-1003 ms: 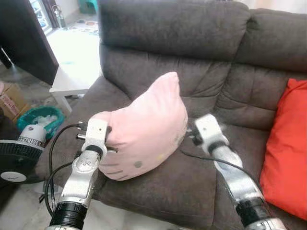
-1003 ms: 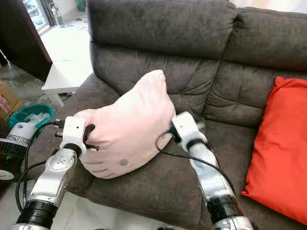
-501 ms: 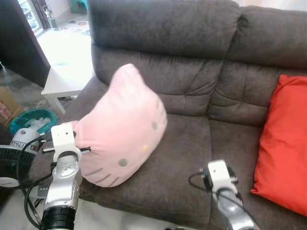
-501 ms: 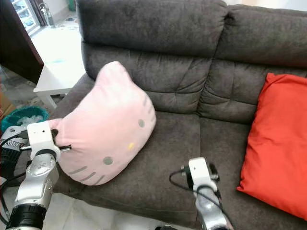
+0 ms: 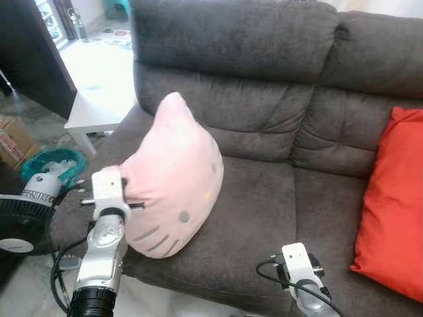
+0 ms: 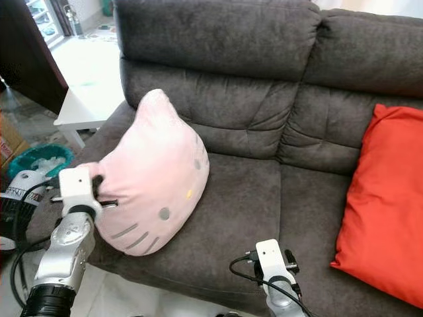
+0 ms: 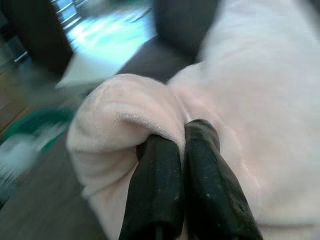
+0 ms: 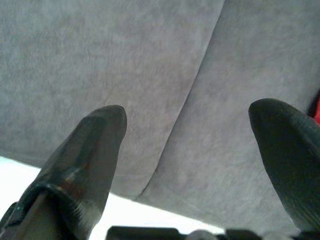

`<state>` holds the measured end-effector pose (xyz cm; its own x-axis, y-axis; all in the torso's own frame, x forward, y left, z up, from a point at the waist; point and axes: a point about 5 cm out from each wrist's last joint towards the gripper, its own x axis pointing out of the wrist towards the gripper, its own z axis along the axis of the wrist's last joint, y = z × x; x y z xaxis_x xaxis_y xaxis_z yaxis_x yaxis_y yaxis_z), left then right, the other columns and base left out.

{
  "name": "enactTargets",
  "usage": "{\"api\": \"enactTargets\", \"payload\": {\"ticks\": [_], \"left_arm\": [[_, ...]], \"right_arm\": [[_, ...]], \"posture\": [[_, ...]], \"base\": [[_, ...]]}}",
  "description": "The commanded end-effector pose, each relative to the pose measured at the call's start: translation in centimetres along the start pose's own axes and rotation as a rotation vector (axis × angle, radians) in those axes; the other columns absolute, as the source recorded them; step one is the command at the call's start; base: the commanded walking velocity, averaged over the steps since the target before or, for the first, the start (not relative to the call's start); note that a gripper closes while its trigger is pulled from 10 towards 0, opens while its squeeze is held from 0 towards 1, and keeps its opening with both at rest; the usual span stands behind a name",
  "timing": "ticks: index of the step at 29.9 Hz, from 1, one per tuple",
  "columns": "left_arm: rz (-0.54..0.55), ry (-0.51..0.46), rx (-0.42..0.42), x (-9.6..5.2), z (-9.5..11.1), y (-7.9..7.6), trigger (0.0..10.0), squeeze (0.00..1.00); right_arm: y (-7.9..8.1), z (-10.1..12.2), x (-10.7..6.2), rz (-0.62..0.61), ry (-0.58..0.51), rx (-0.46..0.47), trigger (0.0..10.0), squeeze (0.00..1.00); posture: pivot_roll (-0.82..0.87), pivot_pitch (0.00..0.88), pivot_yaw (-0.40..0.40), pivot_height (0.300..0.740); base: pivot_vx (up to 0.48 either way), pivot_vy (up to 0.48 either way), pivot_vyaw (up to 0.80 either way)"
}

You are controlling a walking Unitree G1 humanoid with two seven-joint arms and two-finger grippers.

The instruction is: Move the pillow to the sofa from floor

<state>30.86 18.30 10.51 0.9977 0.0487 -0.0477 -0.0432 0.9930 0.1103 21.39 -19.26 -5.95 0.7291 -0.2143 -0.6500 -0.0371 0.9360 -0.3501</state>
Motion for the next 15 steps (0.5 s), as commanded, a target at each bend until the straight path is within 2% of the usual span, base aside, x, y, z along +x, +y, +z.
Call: {"api": "enactTargets", "payload": {"ticks": [1,6,7,15], "left_arm": [[-0.187,-0.093,0.054,-0.1,1.1,-2.3,10.0,0.00],[-0.206,-0.146,0.071,-0.2,1.7,-2.8,10.0,0.00],[-0.202,-0.160,0.075,-0.2,2.0,-2.8,10.0,0.00],[-0.172,-0.185,0.069,-0.3,2.6,-2.6,10.0,0.00]], "right_arm": [[0.2,-1.7,-0.4,0.010,0.067,0.087,10.0,0.00],[0.7,-2.5,-0.6,0.030,0.093,0.103,10.0,0.00],[1.2,-2.9,-0.8,0.057,0.103,0.081,10.0,0.00],[2.1,-3.5,-1.2,0.090,0.117,0.067,10.0,0.00]], "posture": [[0.12,0.089,-0.017,0.740],[0.11,0.091,-0.016,0.740],[0.12,0.092,-0.017,0.740],[0.12,0.095,-0.013,0.740]], "base": [[0.000,0.000,0.00],[0.000,0.000,0.00],[0.000,0.000,0.00],[0.000,0.000,0.00]]}}
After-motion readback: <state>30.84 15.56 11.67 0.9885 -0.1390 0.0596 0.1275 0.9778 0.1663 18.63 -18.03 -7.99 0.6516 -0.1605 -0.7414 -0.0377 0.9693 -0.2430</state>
